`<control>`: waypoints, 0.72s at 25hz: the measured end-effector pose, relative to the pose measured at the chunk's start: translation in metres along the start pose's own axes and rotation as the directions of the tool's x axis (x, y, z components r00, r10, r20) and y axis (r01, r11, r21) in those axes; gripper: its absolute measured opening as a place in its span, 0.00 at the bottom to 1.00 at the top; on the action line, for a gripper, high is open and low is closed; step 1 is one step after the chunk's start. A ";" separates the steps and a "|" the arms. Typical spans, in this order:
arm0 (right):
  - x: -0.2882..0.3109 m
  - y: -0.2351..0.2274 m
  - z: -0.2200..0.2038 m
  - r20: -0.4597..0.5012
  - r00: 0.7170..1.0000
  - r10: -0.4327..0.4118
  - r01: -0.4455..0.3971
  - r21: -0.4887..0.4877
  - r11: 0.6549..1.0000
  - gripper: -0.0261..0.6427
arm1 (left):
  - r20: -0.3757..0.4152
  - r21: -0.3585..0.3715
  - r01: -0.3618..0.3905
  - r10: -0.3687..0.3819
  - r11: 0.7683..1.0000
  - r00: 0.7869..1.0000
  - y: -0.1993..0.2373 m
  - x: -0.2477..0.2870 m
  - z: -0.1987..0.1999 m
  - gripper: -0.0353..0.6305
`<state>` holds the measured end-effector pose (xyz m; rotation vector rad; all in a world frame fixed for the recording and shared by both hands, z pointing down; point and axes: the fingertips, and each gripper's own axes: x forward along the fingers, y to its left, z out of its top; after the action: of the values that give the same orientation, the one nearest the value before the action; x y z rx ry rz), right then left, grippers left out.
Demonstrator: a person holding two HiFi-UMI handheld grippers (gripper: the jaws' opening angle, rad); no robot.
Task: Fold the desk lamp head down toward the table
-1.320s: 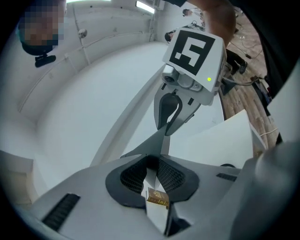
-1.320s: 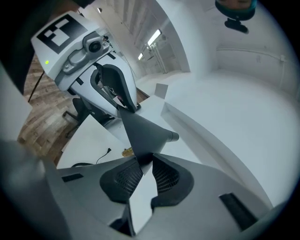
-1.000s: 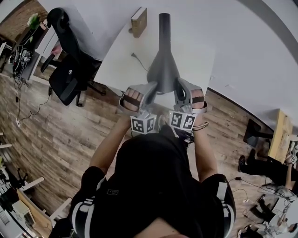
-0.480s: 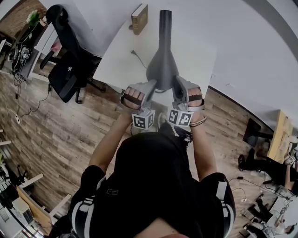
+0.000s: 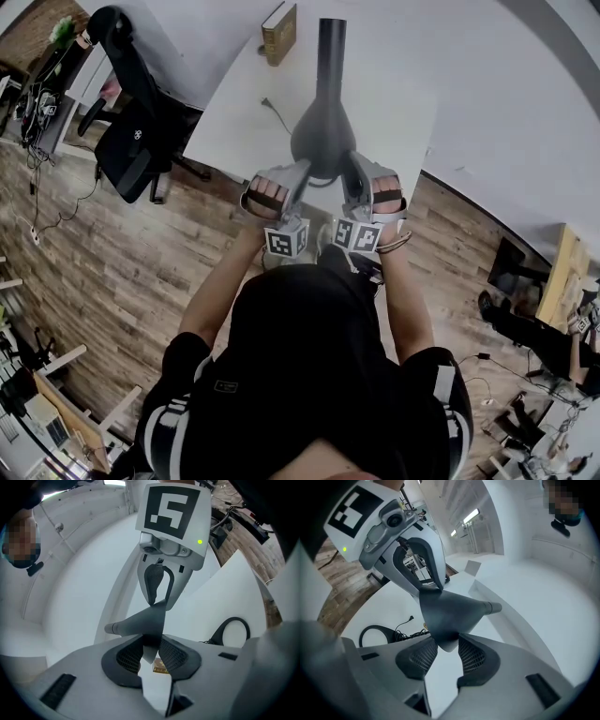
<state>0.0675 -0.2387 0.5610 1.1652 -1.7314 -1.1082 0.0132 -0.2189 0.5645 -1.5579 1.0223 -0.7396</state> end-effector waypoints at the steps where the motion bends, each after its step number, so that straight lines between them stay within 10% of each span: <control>1: 0.002 0.002 -0.001 0.001 1.000 0.001 -0.001 -0.001 1.000 0.27 | -0.002 0.003 0.001 -0.001 1.000 1.000 -0.002 0.001 -0.001 0.22; 18: 0.020 0.016 -0.013 0.013 0.999 0.035 -0.034 -0.029 0.999 0.32 | -0.051 -0.018 0.007 -0.008 1.000 0.999 -0.024 0.018 -0.011 0.28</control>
<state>0.0686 -0.2570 0.5830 1.1087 -1.7344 -1.1193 0.0169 -0.2389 0.5896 -1.5662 1.0635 -0.7812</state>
